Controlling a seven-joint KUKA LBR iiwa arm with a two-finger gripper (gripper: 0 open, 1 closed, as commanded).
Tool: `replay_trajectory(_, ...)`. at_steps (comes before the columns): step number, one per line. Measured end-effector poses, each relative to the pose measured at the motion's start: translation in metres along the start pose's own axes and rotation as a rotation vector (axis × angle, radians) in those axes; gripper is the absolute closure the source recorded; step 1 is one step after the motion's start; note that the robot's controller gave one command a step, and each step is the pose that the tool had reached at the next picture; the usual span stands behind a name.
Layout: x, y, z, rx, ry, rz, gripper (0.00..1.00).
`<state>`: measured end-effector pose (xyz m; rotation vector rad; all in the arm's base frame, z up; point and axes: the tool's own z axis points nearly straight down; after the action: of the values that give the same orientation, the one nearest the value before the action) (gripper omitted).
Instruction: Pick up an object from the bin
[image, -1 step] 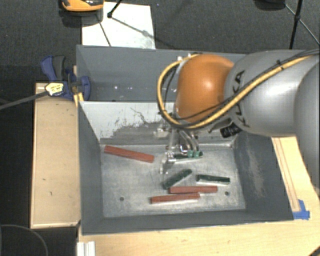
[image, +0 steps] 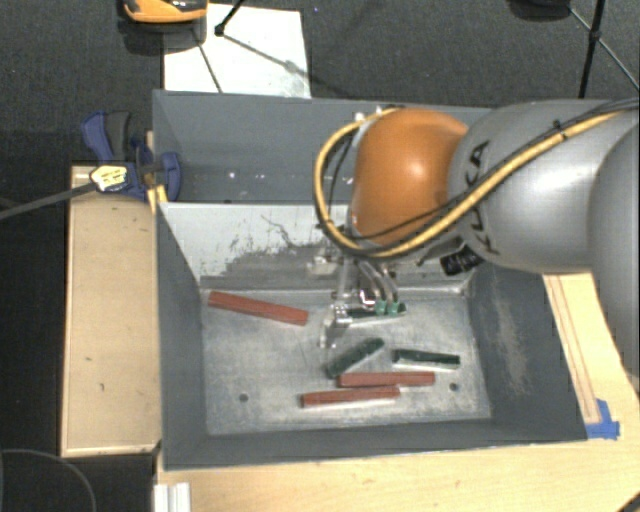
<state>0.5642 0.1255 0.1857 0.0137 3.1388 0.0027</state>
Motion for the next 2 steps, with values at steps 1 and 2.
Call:
replay_trajectory(1,0.029,-0.026,0.050,0.000,-0.005,-0.054,0.00)
replay_trajectory(2,0.021,-0.057,0.112,0.000,-0.001,-0.010,0.00)
